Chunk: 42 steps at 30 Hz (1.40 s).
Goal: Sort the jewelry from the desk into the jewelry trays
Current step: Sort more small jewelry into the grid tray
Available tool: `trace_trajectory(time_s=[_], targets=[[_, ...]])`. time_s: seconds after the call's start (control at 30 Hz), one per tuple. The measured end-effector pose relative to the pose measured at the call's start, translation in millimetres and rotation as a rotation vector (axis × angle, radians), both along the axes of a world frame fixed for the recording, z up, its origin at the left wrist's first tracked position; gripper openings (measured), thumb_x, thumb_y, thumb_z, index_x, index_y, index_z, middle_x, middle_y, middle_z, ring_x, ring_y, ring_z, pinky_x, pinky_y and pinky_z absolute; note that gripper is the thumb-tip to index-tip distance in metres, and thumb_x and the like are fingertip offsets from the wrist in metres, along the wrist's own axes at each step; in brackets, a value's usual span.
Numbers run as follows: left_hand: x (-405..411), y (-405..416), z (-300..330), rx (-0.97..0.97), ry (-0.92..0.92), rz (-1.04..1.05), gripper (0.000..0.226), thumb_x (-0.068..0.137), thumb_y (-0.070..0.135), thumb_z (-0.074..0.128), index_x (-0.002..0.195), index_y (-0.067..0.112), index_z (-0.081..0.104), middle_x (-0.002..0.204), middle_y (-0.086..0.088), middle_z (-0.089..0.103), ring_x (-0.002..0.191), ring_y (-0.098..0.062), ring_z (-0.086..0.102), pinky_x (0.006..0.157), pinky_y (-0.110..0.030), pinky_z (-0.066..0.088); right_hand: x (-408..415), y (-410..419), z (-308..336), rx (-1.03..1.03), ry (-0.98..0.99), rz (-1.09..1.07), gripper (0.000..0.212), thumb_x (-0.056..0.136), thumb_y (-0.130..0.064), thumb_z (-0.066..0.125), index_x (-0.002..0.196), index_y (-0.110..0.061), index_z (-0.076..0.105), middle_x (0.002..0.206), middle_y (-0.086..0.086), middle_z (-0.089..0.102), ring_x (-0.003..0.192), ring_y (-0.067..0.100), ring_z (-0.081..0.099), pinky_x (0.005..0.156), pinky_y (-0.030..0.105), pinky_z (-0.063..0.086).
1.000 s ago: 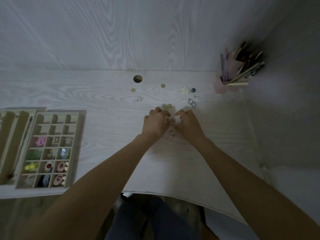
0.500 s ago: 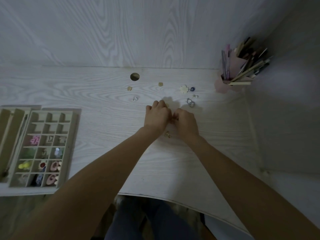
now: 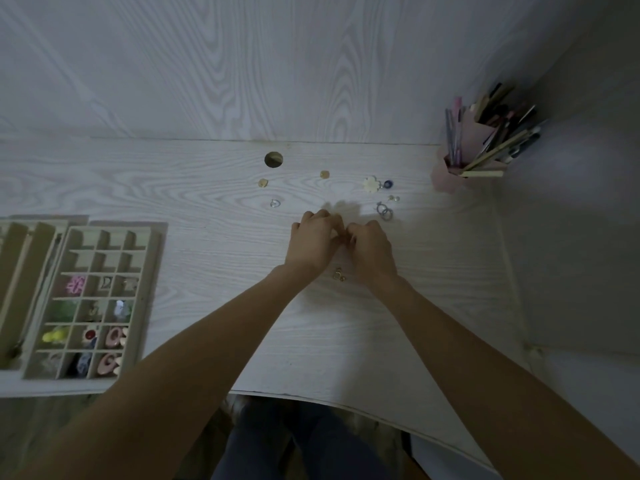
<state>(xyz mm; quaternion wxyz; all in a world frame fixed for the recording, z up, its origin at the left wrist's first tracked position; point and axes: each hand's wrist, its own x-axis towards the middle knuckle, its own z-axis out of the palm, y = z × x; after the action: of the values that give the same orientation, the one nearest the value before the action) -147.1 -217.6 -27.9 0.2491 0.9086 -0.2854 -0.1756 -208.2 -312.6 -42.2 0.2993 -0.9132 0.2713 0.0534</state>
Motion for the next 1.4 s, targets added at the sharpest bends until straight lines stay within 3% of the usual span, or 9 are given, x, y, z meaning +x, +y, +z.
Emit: trace_trajectory(time_s=[0.13, 0.33, 0.5, 0.57, 0.67, 0.83, 1.03, 1.2, 1.4], targets=[[5, 9, 9, -0.121, 0.086, 0.009, 0.005, 0.086, 0.012, 0.062, 0.084, 0.015, 0.066, 0.082, 0.001, 0.071, 0.085, -0.020, 0.064, 0.085, -0.041, 0.049, 0, 1, 1, 0.024, 0.002, 0.023, 0.008, 0.088, -0.007, 0.053, 0.092, -0.003, 0.059, 0.094, 0.008, 0.040, 0.077, 0.022, 0.043, 0.073, 0.031, 0.043], [4, 21, 35, -0.381, 0.270, 0.154, 0.003, 0.085, 0.007, 0.067, 0.082, 0.008, 0.067, 0.079, 0.003, 0.069, 0.073, -0.003, 0.064, 0.069, -0.005, 0.045, 4, 4, 2, -0.069, 0.086, 0.059, 0.013, 0.093, 0.000, 0.046, 0.104, -0.001, 0.054, 0.111, 0.016, 0.046, 0.088, 0.032, 0.055, 0.076, 0.033, 0.041], [4, 33, 57, -0.569, 0.573, 0.350, 0.006, 0.087, 0.006, 0.064, 0.081, 0.008, 0.064, 0.084, -0.006, 0.070, 0.077, -0.012, 0.067, 0.073, -0.017, 0.052, 5, 1, 2, -0.094, 0.159, 0.099, 0.018, 0.094, -0.006, 0.051, 0.112, -0.001, 0.049, 0.114, 0.020, 0.049, 0.100, 0.033, 0.054, 0.077, 0.032, 0.041], [3, 41, 68, -0.612, 0.713, 0.398, 0.010, 0.089, 0.006, 0.060, 0.081, 0.011, 0.062, 0.087, -0.004, 0.071, 0.078, -0.011, 0.067, 0.072, -0.018, 0.051, 3, 2, 4, -0.028, 0.104, 0.092, 0.011, 0.092, -0.004, 0.052, 0.103, -0.001, 0.053, 0.108, 0.020, 0.054, 0.095, 0.030, 0.054, 0.071, 0.027, 0.037], [5, 58, 79, -0.712, 0.896, 0.482, 0.006, 0.091, 0.009, 0.058, 0.086, 0.011, 0.061, 0.097, -0.006, 0.072, 0.090, -0.013, 0.068, 0.087, -0.026, 0.050, 5, 10, 19, 0.176, -0.061, -0.040, 0.004, 0.085, 0.000, 0.060, 0.087, -0.004, 0.058, 0.091, 0.013, 0.063, 0.081, 0.021, 0.057, 0.064, 0.021, 0.036], [15, 93, 85, -0.847, 1.081, 0.587, 0.006, 0.092, 0.008, 0.055, 0.097, 0.007, 0.059, 0.099, -0.008, 0.071, 0.094, -0.014, 0.067, 0.093, -0.029, 0.048, 18, 39, 49, 0.493, -0.173, -0.128, 0.017, 0.080, -0.002, 0.064, 0.072, -0.017, 0.063, 0.076, -0.004, 0.065, 0.073, 0.014, 0.062, 0.074, 0.030, 0.050], [30, 147, 99, -0.856, 1.049, 0.643, 0.005, 0.087, 0.004, 0.061, 0.085, 0.007, 0.064, 0.090, -0.005, 0.071, 0.090, -0.012, 0.066, 0.092, -0.026, 0.049, 47, 93, 73, 0.563, -0.232, -0.041, 0.009, 0.081, -0.007, 0.070, 0.079, -0.016, 0.070, 0.084, -0.005, 0.071, 0.085, 0.007, 0.066, 0.081, 0.018, 0.050], [61, 208, 104, -0.906, 1.079, 0.654, 0.011, 0.088, 0.000, 0.058, 0.091, 0.007, 0.065, 0.083, -0.005, 0.073, 0.078, -0.008, 0.070, 0.081, -0.022, 0.051, 76, 152, 83, 0.718, -0.253, 0.022, 0.022, 0.079, -0.003, 0.072, 0.077, -0.025, 0.072, 0.084, -0.005, 0.073, 0.088, 0.012, 0.068, 0.090, 0.029, 0.052], [94, 279, 107, -0.848, 0.924, 0.588, 0.015, 0.085, 0.002, 0.061, 0.097, 0.007, 0.068, 0.084, -0.008, 0.074, 0.077, -0.013, 0.071, 0.073, -0.020, 0.056, 116, 221, 91, 0.838, -0.253, -0.043, 0.003, 0.083, -0.003, 0.069, 0.081, -0.005, 0.070, 0.068, 0.008, 0.067, 0.053, 0.009, 0.064, 0.058, 0.020, 0.054]])
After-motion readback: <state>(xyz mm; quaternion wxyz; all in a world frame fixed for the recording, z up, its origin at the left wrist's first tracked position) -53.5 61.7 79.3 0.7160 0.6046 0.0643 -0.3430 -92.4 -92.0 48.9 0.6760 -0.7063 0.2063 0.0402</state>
